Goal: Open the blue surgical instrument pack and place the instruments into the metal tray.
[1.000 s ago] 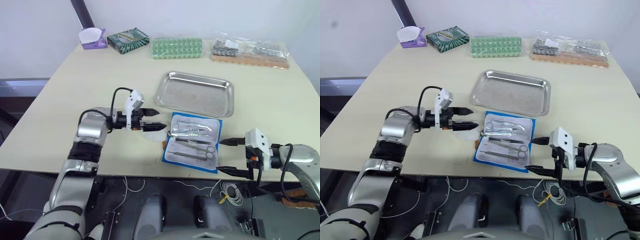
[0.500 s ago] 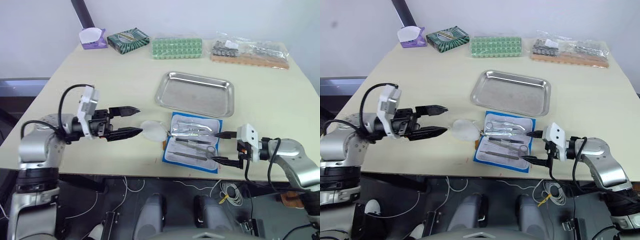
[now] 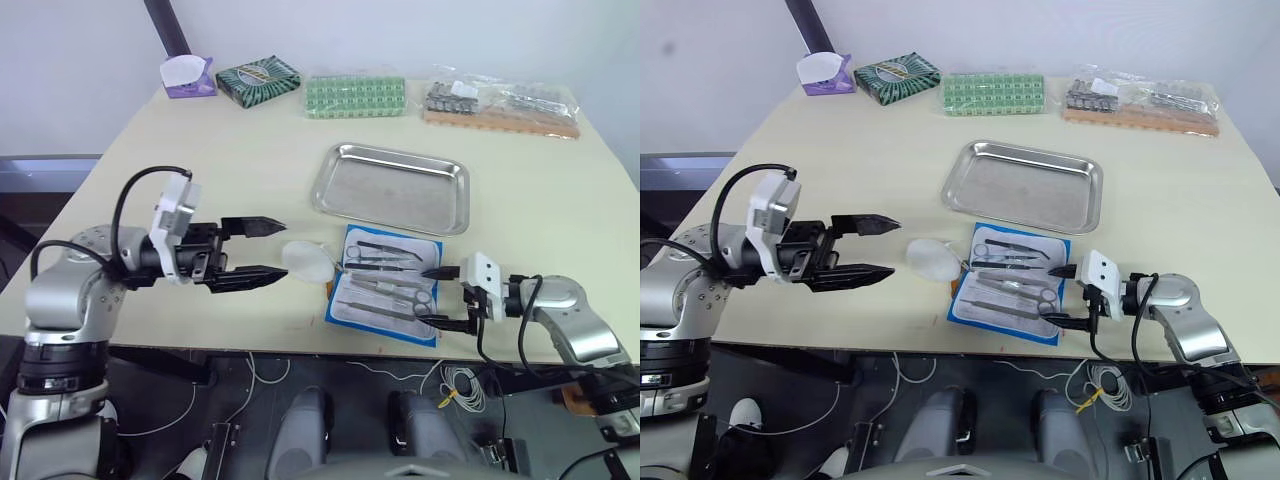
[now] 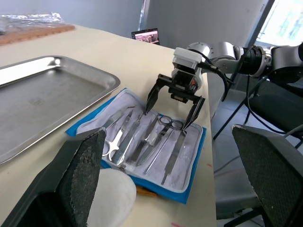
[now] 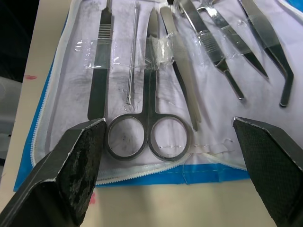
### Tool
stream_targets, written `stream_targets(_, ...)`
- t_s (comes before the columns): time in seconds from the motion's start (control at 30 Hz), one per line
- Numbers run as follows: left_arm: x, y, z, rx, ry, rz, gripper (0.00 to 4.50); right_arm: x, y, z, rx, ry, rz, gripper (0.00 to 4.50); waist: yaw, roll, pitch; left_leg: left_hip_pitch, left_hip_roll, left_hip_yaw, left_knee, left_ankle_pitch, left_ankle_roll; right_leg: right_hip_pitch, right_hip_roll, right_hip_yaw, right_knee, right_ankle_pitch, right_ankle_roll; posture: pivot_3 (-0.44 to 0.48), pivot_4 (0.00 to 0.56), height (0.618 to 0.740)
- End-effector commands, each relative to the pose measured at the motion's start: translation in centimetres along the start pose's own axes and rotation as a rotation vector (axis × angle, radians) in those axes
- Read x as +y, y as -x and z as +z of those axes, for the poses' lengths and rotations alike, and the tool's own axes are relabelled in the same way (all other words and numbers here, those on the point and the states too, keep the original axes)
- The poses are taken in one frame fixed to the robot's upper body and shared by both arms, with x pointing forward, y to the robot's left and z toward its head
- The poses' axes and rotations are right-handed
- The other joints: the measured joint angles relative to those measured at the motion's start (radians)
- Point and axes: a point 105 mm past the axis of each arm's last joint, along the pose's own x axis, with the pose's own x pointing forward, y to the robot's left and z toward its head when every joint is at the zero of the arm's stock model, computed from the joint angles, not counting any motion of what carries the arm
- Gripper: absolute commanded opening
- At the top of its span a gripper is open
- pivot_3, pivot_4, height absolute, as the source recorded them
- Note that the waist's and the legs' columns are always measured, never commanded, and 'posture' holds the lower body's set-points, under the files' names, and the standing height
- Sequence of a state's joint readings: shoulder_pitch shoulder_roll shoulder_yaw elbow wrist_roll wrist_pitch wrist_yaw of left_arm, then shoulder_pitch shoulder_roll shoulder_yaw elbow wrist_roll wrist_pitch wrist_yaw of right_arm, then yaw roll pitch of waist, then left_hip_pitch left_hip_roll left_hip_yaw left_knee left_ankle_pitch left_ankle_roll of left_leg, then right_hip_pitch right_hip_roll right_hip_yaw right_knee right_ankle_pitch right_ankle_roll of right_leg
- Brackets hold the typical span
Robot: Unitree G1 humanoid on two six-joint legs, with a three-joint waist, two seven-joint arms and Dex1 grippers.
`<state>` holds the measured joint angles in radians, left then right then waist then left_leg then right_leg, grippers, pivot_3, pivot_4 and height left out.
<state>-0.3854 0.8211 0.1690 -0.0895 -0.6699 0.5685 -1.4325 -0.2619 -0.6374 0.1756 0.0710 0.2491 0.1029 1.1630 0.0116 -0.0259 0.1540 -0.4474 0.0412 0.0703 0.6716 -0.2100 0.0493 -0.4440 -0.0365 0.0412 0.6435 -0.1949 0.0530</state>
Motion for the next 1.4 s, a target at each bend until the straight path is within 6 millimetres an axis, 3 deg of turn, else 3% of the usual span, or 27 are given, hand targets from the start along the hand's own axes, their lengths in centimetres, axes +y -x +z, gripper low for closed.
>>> stream_targets(0.03, 0.5, -0.7, 0.5, 0.0, -0.055, -0.022, 4.5, 0.0, -0.2, -0.6, 0.015, -0.012, 0.009, 4.45, 0.0, 0.0, 0.0, 0.0, 0.0, 0.0, 0.0, 0.0, 0.0, 0.0, 0.0, 0.0, 0.0, 0.0, 0.0, 0.0, 0.15, 0.74)
stream_targets(0.2, 3.1, -3.6, -0.6, 0.055, -0.075, 0.003, 4.5, 0.1, -0.4, -2.2, 0.054, -0.076, 0.004, 4.45, 0.004, -0.001, -0.001, 0.002, 0.0, -0.001, 0.0, 0.0, 0.0, 0.002, 0.001, 0.0, 0.0, 0.0, 0.0, 0.0, 0.15, 0.74)
stream_targets(0.4, 5.1, -6.2, -2.1, 0.116, -0.083, 0.011, 4.5, 0.1, -0.6, -2.4, 0.053, -0.087, -0.006, 4.45, -0.002, -0.001, -0.001, 0.006, 0.0, -0.001, -0.001, 0.0, 0.0, 0.006, 0.001, 0.001, -0.001, 0.0, 0.0, 0.0, 0.15, 0.74)
stream_targets(0.5, 5.5, -7.2, -2.7, 0.142, -0.078, -0.028, 3.65, 0.2, -0.7, -2.3, 0.049, -0.088, -0.01, 4.5, -0.001, -0.001, -0.001, 0.01, 0.0, 0.0, -0.001, 0.0, 0.0, 0.01, 0.001, 0.001, -0.001, 0.0, 0.0, 0.0, 0.15, 0.74)
stream_targets(0.63, 6.2, -8.4, -3.1, 0.175, -0.114, -0.025, 1.76, 0.3, -0.8, -2.2, 0.04, -0.093, -0.017, 4.5, -0.001, -0.002, -0.001, 0.013, 0.0, 0.0, -0.002, 0.0, 0.0, 0.013, 0.001, 0.002, -0.001, 0.0, 0.0, 0.0, 0.15, 0.74)
stream_targets(0.93, 7.9, -11.0, -3.7, 0.286, -0.169, 0.04, 1.76, 0.3, -1.0, -1.8, 0.021, -0.092, -0.039, 4.5, 0.0, -0.002, -0.001, 0.014, 0.0, 0.0, -0.002, 0.0, 0.0, 0.013, 0.001, 0.002, -0.001, 0.0, 0.0, 0.0, 0.15, 0.74)
stream_targets(1.4, 8.7, -14.0, -4.6, 0.403, -0.195, -0.066, 1.76, 0.3, -1.1, -1.5, 0.016, -0.093, -0.055, 4.5, -0.001, -0.002, -0.001, 0.013, 0.0, 0.0, -0.003, 0.0, 0.0, 0.013, 0.001, 0.002, -0.001, -0.001, 0.0, 0.0, 0.15, 0.74)
